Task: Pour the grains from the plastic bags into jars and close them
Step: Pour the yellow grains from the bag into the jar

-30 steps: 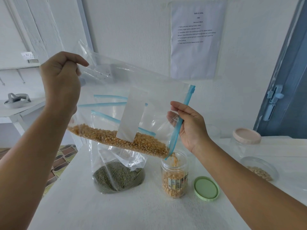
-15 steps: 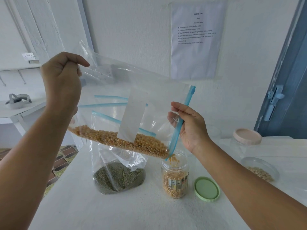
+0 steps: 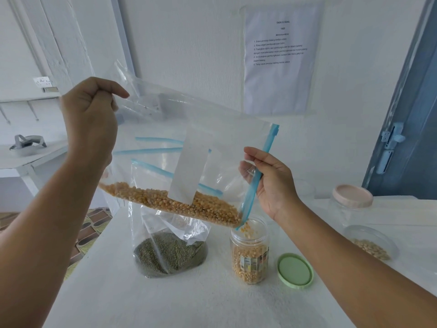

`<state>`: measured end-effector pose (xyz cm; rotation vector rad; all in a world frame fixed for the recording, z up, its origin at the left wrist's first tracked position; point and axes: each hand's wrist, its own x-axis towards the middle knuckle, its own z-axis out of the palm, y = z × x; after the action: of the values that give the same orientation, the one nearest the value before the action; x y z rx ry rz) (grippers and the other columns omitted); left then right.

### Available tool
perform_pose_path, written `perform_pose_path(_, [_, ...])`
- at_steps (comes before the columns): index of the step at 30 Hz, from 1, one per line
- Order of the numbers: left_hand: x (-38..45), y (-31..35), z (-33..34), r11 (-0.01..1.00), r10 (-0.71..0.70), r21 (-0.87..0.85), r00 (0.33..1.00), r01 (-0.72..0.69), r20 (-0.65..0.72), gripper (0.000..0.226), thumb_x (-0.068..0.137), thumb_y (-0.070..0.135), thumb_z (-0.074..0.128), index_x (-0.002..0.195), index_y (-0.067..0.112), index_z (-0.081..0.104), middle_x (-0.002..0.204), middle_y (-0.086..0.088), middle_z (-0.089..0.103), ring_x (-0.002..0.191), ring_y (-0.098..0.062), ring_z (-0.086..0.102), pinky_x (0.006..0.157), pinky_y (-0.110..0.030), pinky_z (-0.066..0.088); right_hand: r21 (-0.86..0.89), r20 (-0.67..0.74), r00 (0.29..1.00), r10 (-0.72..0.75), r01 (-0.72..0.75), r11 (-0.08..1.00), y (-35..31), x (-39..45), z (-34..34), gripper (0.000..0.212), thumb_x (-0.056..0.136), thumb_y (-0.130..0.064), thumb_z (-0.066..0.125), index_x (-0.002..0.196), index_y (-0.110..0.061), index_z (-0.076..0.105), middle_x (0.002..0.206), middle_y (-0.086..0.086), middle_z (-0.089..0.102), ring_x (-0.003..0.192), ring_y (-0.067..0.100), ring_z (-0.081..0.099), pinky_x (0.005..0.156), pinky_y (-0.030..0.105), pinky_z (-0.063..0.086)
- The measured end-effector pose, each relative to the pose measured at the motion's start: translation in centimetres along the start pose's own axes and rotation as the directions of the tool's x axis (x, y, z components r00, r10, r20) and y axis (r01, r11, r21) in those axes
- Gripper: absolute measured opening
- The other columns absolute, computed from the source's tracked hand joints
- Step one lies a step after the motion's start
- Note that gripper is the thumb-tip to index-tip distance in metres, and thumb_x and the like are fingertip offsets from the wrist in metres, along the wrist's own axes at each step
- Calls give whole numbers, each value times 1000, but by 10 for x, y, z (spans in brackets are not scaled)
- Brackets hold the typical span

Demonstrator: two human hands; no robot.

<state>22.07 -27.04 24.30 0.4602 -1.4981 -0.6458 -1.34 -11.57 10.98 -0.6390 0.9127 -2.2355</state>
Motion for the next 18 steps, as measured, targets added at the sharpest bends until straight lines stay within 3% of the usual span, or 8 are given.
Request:
perform_pose_path(5, [-1, 1, -2, 1000, 4, -4, 1000, -4, 6, 43, 78, 0, 39, 76, 28, 73, 66, -3, 49, 62, -8, 40, 60, -24, 31, -11, -3, 1000, 1, -1, 1000, 0, -2, 1, 37, 104, 7, 48, 97, -7, 82, 107, 13, 70, 87, 22, 72, 86, 32, 60])
perform_pose_path(18, [-3, 1, -4, 1000, -14, -28, 1000, 14, 9, 45, 79, -1, 39, 75, 29, 72, 65, 0, 49, 61, -7, 39, 58, -23, 29, 5, -5, 1000, 6, -6, 1000, -1, -4, 3, 35, 103, 7, 49, 98, -5, 81, 104, 13, 71, 89, 23, 70, 86, 33, 61])
